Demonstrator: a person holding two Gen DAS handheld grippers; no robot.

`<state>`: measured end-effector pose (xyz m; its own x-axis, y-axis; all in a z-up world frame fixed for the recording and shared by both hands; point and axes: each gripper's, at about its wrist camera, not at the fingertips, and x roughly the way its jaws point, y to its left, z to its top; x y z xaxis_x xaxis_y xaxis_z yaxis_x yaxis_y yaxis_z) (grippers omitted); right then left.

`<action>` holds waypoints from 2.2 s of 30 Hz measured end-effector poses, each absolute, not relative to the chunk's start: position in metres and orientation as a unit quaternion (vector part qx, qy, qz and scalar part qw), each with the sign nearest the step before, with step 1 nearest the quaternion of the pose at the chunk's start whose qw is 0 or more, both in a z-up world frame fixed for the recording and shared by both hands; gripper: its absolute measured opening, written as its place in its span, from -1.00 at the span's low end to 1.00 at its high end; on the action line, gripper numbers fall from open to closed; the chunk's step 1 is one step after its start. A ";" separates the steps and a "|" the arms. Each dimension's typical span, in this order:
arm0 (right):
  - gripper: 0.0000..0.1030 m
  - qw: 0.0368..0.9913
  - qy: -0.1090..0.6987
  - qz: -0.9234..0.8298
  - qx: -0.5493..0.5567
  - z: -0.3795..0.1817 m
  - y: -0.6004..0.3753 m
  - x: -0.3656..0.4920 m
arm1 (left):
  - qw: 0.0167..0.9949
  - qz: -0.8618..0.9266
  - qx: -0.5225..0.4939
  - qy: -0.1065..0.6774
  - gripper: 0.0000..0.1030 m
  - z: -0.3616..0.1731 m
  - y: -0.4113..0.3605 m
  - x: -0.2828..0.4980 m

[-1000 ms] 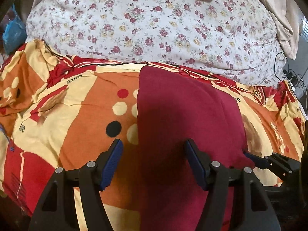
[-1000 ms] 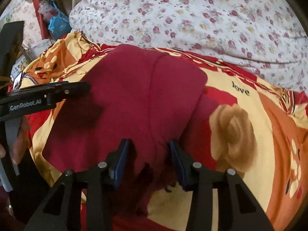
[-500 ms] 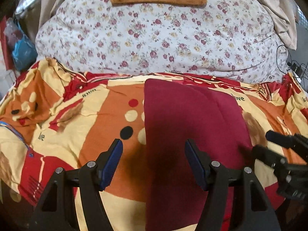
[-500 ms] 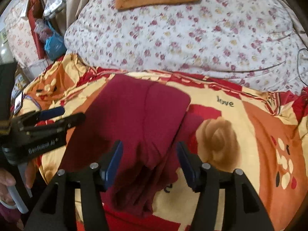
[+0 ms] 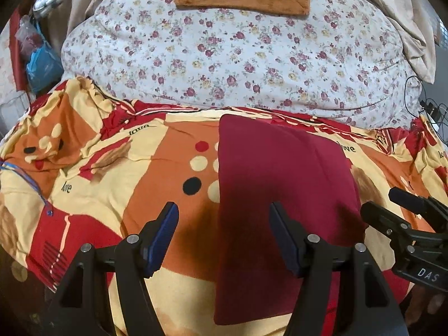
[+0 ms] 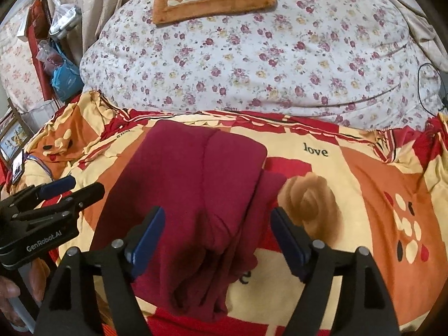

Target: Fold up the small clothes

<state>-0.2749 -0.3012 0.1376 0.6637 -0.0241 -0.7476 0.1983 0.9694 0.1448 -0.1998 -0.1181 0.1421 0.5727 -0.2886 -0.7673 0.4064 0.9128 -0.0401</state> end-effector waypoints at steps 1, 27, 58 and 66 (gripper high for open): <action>0.59 0.905 0.407 -0.063 0.108 0.137 -0.301 -0.275 | 0.885 -0.196 0.070 0.418 0.12 0.142 -0.118 -0.200; 0.63 0.896 0.422 -0.073 0.121 0.129 -0.297 -0.265 | 0.892 -0.190 0.081 0.403 0.12 0.143 -0.116 -0.199; 0.64 0.889 0.433 -0.075 0.127 0.122 -0.296 -0.255 | 0.889 -0.190 0.083 0.409 0.12 0.137 -0.122 -0.194; 0.64 0.888 0.436 -0.074 0.125 0.119 -0.292 -0.251 | 0.891 -0.204 0.081 0.398 0.12 0.136 -0.123 -0.194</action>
